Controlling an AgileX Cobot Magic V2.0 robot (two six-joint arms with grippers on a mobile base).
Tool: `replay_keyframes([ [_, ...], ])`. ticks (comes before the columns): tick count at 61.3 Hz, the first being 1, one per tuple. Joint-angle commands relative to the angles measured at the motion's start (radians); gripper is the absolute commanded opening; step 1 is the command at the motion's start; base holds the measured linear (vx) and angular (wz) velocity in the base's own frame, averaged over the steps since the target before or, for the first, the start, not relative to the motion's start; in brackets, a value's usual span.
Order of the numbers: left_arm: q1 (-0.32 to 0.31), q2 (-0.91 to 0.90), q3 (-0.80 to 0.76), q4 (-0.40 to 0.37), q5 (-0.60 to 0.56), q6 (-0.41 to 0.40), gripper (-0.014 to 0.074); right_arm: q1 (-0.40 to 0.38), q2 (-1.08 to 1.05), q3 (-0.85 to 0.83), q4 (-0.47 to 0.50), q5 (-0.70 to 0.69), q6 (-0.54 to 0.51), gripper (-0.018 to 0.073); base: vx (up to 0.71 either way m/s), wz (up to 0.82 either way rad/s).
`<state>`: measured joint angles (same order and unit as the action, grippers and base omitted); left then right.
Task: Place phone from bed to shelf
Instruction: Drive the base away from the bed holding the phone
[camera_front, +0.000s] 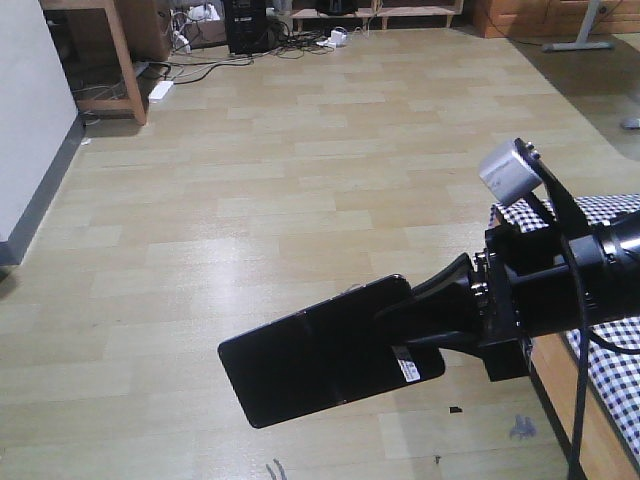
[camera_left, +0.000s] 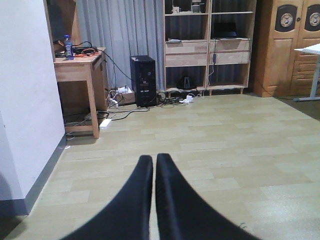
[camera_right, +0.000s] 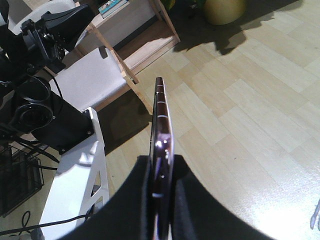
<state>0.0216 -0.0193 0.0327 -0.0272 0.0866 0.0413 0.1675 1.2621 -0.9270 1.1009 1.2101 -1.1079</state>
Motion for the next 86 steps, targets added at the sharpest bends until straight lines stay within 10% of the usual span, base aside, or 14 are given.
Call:
replay_keyframes([
  [1, -0.005, -0.006, -0.025, -0.010, -0.071, -0.009, 0.0001, -0.001, -0.026, -0.024, 0.080, 0.078, -0.006, -0.0002, 0.09, 0.06],
  [86, -0.005, -0.006, -0.025, -0.010, -0.071, -0.009, 0.0001, -0.001, -0.026, -0.024, 0.081, 0.078, -0.006, -0.0002, 0.30, 0.01],
])
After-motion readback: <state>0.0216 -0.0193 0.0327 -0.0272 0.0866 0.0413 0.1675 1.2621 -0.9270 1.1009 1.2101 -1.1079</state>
